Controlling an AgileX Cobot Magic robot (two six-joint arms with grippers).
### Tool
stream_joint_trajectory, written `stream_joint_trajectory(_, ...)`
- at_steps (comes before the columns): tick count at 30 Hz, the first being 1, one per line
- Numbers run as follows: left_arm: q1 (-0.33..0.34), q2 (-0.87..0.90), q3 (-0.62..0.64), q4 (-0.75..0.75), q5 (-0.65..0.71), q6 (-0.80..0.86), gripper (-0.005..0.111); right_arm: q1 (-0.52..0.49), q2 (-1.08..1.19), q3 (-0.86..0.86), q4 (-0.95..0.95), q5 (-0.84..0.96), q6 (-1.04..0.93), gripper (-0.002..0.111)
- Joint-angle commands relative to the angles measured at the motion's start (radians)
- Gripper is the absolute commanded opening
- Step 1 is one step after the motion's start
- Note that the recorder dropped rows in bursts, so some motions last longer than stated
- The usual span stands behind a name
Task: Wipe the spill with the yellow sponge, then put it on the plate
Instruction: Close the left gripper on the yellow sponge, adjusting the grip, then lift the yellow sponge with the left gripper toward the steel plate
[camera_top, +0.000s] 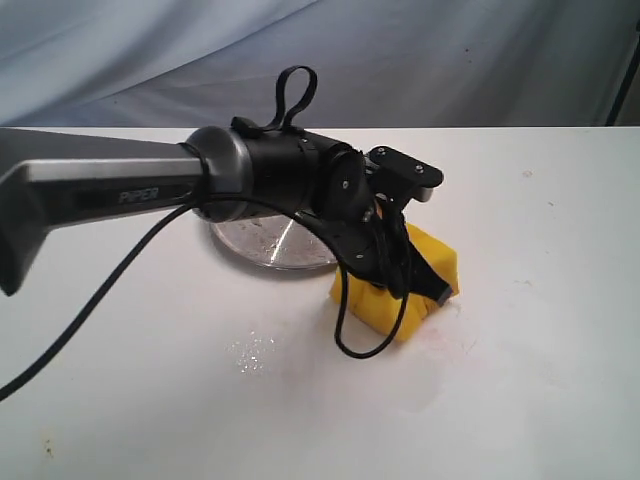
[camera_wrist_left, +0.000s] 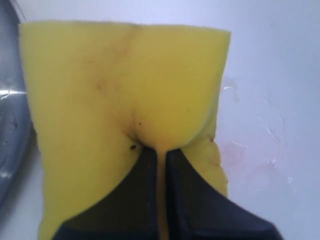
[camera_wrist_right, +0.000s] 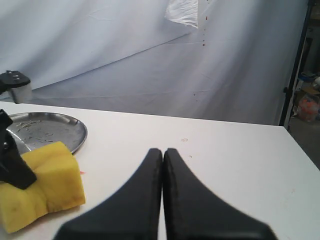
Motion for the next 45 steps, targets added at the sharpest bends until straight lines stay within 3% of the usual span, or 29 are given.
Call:
stream_joint_trajectory(1,-0.034,0.082,-0.151,-0.017,0.073,-0.003,0.000,0.004,-0.004,0.003,-0.004,-0.002,0.002,0.000)
stream_joint_trajectory(9,-0.098,0.156,-0.288,-0.043,0.169,0.059,0.000,0.004,-0.004,0.003,-0.004,-0.002,0.002,0.000)
stream_joint_trajectory(15,-0.141,0.156,-0.286,-0.014,0.274,0.126,0.000,0.004,-0.004,0.003,-0.004,-0.002,0.002,0.000)
stream_joint_trajectory(19,-0.148,0.151,-0.266,0.063,0.324,0.071,0.000,0.004,-0.004,0.003,-0.004,-0.002,0.002,0.000)
stream_joint_trajectory(23,-0.148,0.104,-0.167,0.089,0.293,0.042,0.000,0.004,-0.004,0.003,-0.004,-0.002,0.002,0.000)
stream_joint_trajectory(30,-0.109,-0.058,0.143,0.095,0.116,0.018,0.000,0.004,-0.004,0.003,-0.004,-0.002,0.002,0.000)
stream_joint_trajectory(37,-0.028,-0.210,0.414,0.095,-0.030,-0.009,0.000,0.004,-0.004,0.003,-0.004,-0.002,0.002,0.000)
stream_joint_trajectory(45,0.085,-0.305,0.565,0.095,-0.049,-0.010,0.000,0.004,-0.004,0.003,-0.004,-0.002,0.002,0.000)
